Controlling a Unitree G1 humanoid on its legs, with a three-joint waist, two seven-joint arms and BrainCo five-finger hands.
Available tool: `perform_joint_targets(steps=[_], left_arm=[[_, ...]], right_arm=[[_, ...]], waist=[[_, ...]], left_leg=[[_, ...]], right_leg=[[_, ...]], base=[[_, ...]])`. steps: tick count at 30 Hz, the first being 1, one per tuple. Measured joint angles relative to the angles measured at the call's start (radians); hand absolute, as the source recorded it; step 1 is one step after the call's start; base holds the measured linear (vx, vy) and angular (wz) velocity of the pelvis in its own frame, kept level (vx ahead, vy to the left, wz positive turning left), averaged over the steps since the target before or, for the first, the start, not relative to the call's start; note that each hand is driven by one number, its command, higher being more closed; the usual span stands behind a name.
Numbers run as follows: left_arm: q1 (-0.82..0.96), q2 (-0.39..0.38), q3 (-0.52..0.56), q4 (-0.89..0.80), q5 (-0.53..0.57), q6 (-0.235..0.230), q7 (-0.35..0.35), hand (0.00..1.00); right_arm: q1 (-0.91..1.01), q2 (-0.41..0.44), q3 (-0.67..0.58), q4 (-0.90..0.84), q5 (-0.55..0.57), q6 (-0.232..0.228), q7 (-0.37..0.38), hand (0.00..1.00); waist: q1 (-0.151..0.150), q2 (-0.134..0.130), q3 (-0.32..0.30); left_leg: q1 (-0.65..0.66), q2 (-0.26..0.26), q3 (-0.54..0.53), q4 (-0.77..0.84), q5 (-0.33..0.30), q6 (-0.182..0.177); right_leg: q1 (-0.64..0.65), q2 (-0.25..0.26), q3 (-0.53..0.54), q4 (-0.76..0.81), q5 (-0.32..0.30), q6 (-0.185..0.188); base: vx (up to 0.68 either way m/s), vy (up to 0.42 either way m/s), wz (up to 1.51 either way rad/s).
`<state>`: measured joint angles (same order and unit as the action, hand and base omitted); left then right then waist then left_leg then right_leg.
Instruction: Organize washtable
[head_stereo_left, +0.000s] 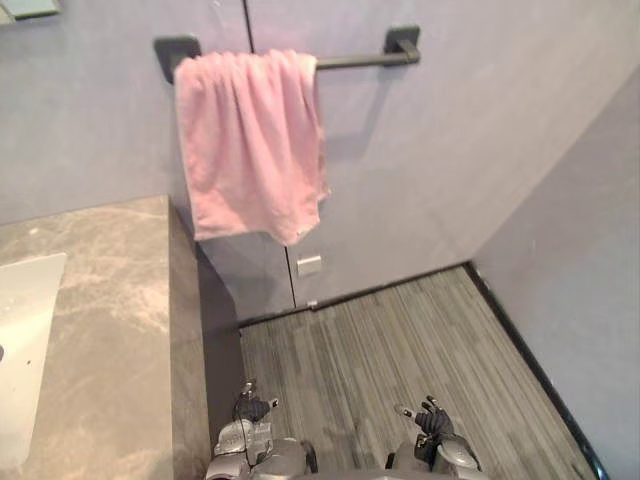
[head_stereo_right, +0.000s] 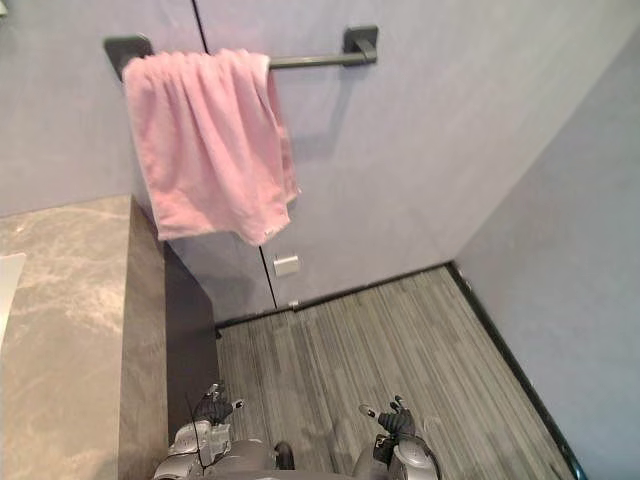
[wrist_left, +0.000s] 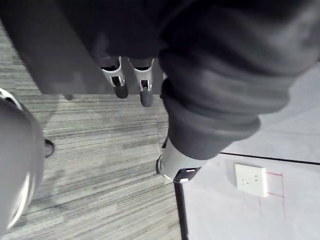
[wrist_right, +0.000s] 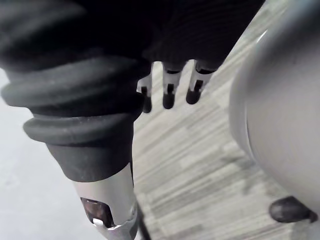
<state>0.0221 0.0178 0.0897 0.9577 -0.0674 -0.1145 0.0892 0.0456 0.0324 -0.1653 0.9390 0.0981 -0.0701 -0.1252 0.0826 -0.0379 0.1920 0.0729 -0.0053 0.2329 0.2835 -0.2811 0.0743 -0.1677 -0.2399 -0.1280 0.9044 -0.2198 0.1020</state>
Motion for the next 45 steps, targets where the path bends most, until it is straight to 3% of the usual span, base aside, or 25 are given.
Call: perform_joint_targets(steps=[2, 6, 7, 8, 9, 11, 13, 14, 15, 16, 17, 19, 21, 23, 24, 26, 32, 38, 45], left_arm=[[-0.001, -0.004, 0.001, 0.008, 0.0, 0.0, 0.0, 0.0], [-0.003, -0.013, 0.012, 0.017, 0.001, 0.0, 0.0, 0.0], [-0.003, -0.015, 0.013, 0.018, 0.002, 0.0, 0.0, 0.0], [0.0, -0.016, 0.016, 0.018, 0.003, -0.001, 0.0, 0.0], [-0.002, -0.026, 0.026, 0.029, 0.004, 0.0, 0.0, 0.0], [-0.001, -0.063, 0.041, 0.034, 0.014, -0.001, 0.0, 0.0], [0.0, -0.074, 0.045, 0.035, 0.03, 0.001, 0.0, 0.0], [-0.004, -0.076, 0.057, 0.033, 0.042, 0.001, -0.001, 0.0], [-0.013, -0.084, 0.066, 0.033, 0.044, 0.002, -0.002, 0.0], [-0.016, -0.084, 0.067, 0.033, 0.045, 0.002, -0.004, 0.0], [-0.022, -0.084, 0.074, 0.025, 0.052, 0.001, -0.002, 0.0], [-0.021, -0.085, 0.077, 0.012, 0.065, 0.001, -0.001, 0.0], [-0.019, -0.085, 0.068, 0.004, 0.074, 0.002, -0.002, 0.0], [-0.016, -0.085, 0.062, 0.005, 0.077, 0.003, -0.001, 0.0], [-0.017, -0.087, 0.057, 0.002, 0.076, 0.004, -0.001, 0.0], [-0.018, -0.075, 0.055, 0.015, 0.079, 0.003, 0.004, 0.0], [-0.015, -0.072, 0.038, 0.034, 0.08, 0.002, 0.003, 0.0], [0.001, -0.066, 0.021, 0.033, 0.074, 0.0, 0.011, 0.0], [0.037, -0.052, -0.017, -0.035, 0.074, -0.008, 0.087, 0.0]], right_arm=[[-0.002, 0.0, 0.0, -0.005, 0.0, -0.003, 0.0, 0.0], [-0.008, -0.003, -0.001, -0.02, 0.002, -0.01, 0.0, 0.0], [-0.009, -0.002, -0.001, -0.02, 0.003, -0.01, 0.0, 0.0], [-0.007, -0.001, -0.001, -0.019, 0.005, -0.01, 0.001, 0.0], [-0.008, -0.003, -0.001, -0.021, 0.005, -0.01, 0.002, 0.0], [-0.017, -0.022, -0.005, -0.02, 0.005, -0.01, 0.001, 0.0], [-0.02, -0.025, -0.006, -0.02, 0.006, -0.011, 0.002, 0.0], [-0.019, -0.024, -0.009, -0.017, 0.009, -0.01, 0.002, 0.0], [-0.017, -0.024, -0.012, -0.017, 0.014, -0.008, 0.001, 0.0], [-0.014, -0.024, -0.012, -0.016, 0.017, -0.008, 0.001, 0.0], [-0.01, -0.021, -0.011, -0.013, 0.021, -0.008, 0.0, 0.0], [-0.01, -0.014, -0.018, -0.001, 0.032, -0.008, 0.0, 0.0], [-0.005, -0.01, -0.026, -0.001, 0.042, -0.007, -0.001, 0.0], [-0.002, -0.01, -0.028, -0.009, 0.049, -0.007, -0.002, 0.0], [-0.002, -0.008, -0.03, -0.009, 0.049, -0.007, -0.002, 0.0], [0.017, 0.006, -0.029, -0.012, 0.049, 0.0, -0.002, 0.0], [0.028, 0.008, -0.021, -0.01, 0.046, 0.001, -0.001, 0.0], [0.026, 0.008, -0.021, 0.02, 0.036, -0.003, -0.003, 0.0], [0.029, -0.002, -0.001, 0.028, 0.036, -0.011, -0.009, 0.0]], waist=[[-0.016, 0.005, 0.0], [-0.021, 0.014, 0.005], [-0.023, 0.012, 0.005], [-0.024, 0.0, 0.002], [-0.033, 0.005, 0.004], [-0.036, 0.058, -0.006], [-0.04, 0.074, -0.01], [-0.043, 0.078, -0.011], [-0.044, 0.078, -0.009], [-0.043, 0.078, -0.008], [-0.039, 0.075, -0.003], [-0.039, 0.064, 0.003], [-0.038, 0.059, 0.003], [-0.04, 0.07, -0.005], [-0.037, 0.079, -0.007], [-0.024, 0.036, -0.031], [-0.015, 0.035, -0.046], [-0.015, 0.026, -0.074], [-0.013, 0.02, -0.078]], left_leg=[[0.081, 0.009, -0.049, -0.056, 0.0, 0.0], [0.144, 0.042, -0.114, -0.096, -0.012, -0.021], [0.16, 0.045, -0.145, -0.095, -0.025, -0.041], [0.176, 0.036, -0.18, -0.093, -0.049, -0.069], [0.19, 0.043, -0.207, -0.088, -0.064, -0.079], [0.183, 0.079, -0.254, -0.045, -0.065, -0.087], [0.159, 0.101, -0.266, 0.012, -0.059, -0.097], [0.112, 0.118, -0.277, 0.12, -0.047, -0.118], [0.044, 0.137, -0.29, 0.283, -0.012, -0.173], [0.003, 0.149, -0.287, 0.379, 0.021, -0.201], [-0.064, 0.186, -0.254, 0.53, 0.013, -0.201], [-0.116, 0.222, -0.167, 0.577, 0.005, -0.189], [-0.143, 0.233, -0.107, 0.468, -0.006, -0.17], [-0.147, 0.227, -0.095, 0.169, 0.03, -0.162], [-0.149, 0.22, -0.098, 0.135, 0.06, -0.173], [-0.106, 0.162, -0.088, 0.046, 0.1, -0.15], [-0.028, 0.105, -0.066, -0.055, 0.134, -0.126], [-0.004, 0.078, -0.091, -0.147, 0.19, -0.124], [0.013, 0.063, -0.126, -0.228, 0.245, -0.12]], right_leg=[[-0.052, 0.036, -0.06, -0.065, -0.041, -0.025], [-0.124, 0.142, -0.034, -0.332, -0.01, -0.063], [-0.132, 0.166, -0.023, -0.42, 0.035, -0.073], [-0.123, 0.17, 0.003, -0.486, 0.146, -0.095], [-0.112, 0.171, 0.003, -0.465, 0.162, -0.104], [-0.112, 0.18, -0.041, -0.405, 0.084, -0.119], [-0.093, 0.193, -0.068, -0.408, 0.056, -0.134], [-0.056, 0.208, -0.09, -0.436, 0.048, -0.145], [-0.002, 0.222, -0.113, -0.478, 0.044, -0.151], [0.027, 0.228, -0.122, -0.5, 0.041, -0.156], [0.08, 0.241, -0.129, -0.535, 0.038, -0.161], [0.15, 0.24, -0.143, -0.578, 0.039, -0.162], [0.184, 0.229, -0.143, -0.608, 0.041, -0.158], [0.196, 0.218, -0.138, -0.616, 0.04, -0.135], [0.197, 0.215, -0.131, -0.612, 0.037, -0.126], [0.197, 0.183, -0.109, -0.64, 0.049, -0.087], [0.247, 0.142, -0.095, -0.692, 0.069, -0.055], [0.253, 0.136, -0.116, -0.719, 0.084, -0.055], [0.252, 0.136, -0.137, -0.737, 0.1, -0.058]], base=[[0.36, 0.003, 0.67], [0.37, -0.111, 0.62], [0.43, -0.208, 0.77], [0.51, -0.261, 0.85], [0.35, -0.179, 0.7], [0.42, -0.256, 0.52], [0.39, -0.257, 0.34], [0.3, -0.208, 0.42], [0.29, -0.194, 0.45], [0.25, -0.152, 0.39], [0.18, -0.094, 0.22], [0.2, -0.068, 0.15], [0.14, -0.003, 0.0], [0.16, 0.107, -0.06], [0.17, 0.145, -0.06], [0.12, 0.097, -0.01], [0.04, 0.088, -0.01], [-0.03, -0.005, 0.09], [-0.05, -0.013, 0.13]])
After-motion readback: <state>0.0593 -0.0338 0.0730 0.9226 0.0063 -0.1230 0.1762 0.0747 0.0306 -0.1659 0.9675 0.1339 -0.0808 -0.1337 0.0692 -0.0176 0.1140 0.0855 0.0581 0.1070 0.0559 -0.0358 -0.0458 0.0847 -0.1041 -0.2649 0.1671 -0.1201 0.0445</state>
